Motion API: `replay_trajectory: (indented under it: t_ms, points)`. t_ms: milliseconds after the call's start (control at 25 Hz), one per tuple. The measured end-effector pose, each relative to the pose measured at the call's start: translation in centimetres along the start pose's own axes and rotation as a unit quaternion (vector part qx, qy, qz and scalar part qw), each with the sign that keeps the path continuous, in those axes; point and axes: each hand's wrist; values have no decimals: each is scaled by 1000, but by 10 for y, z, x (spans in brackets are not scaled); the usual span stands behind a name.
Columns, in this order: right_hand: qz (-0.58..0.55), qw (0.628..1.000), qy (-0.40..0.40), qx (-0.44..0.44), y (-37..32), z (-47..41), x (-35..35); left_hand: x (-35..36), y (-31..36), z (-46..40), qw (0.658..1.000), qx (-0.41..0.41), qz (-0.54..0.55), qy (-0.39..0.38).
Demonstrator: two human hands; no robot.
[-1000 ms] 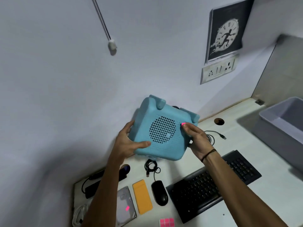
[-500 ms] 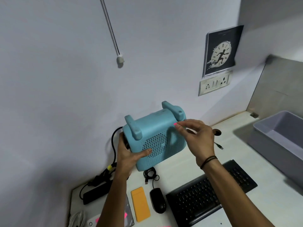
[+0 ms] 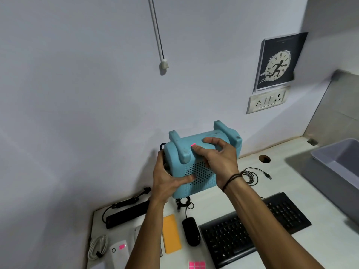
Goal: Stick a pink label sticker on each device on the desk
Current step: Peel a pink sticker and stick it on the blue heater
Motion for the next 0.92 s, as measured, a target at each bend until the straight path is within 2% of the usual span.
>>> replay_trajectory:
  t_ms: [240,440,600,840,920]
  points:
    - [86,996,13,21,-9,-5,-10,8,3,0,1000,9,-6,21]
    - [-15,993,-64,93,-9,-12,-15,7,-4,2,1000,0,-21,13]
    - [-22,994,-85,62,-4,-9,-10,5,-5,6,1000,-2,-20,16]
    - [1,1000,-14,15,8,-26,-4,3,-5,7,999,-20,-33,9]
    - [43,999,27,10,9,-32,-10,1,-2,6,998,-27,-61,4]
Point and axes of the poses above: each hand's wrist, its own z-axis away from the middle knuckle, its own x-axis out of the palm, y = z × x, and after that the axes turned 8 degrees about -y, right-handed
